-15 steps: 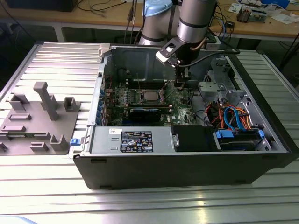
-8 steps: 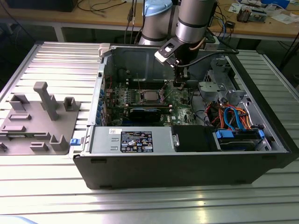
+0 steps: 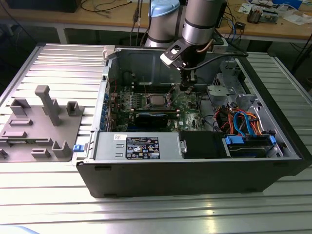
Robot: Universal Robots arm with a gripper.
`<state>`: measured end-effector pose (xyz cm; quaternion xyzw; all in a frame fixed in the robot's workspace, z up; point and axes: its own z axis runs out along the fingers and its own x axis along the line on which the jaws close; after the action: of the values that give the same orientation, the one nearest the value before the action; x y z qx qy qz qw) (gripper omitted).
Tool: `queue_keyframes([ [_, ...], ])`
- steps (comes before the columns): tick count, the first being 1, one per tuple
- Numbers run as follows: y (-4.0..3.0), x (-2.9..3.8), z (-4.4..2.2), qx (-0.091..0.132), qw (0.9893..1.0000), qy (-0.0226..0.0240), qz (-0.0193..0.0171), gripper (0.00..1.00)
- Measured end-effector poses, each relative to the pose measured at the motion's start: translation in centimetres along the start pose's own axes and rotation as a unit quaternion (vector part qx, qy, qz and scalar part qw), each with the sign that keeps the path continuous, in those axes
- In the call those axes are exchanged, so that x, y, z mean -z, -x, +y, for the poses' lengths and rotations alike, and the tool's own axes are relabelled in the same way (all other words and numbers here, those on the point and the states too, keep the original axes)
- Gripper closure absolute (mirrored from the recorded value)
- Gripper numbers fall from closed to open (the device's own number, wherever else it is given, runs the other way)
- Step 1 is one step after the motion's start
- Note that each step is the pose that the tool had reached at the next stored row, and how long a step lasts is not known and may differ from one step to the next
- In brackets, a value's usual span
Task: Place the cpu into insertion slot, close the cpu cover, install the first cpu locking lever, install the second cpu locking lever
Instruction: 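Close the cpu cover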
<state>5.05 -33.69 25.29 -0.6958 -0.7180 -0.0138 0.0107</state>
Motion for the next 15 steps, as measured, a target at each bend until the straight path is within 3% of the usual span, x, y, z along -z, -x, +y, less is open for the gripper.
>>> queue_keyframes([
  [15,-0.02,0.00,-0.49,0.000,1.0000,0.0000,0.0000,0.89],
])
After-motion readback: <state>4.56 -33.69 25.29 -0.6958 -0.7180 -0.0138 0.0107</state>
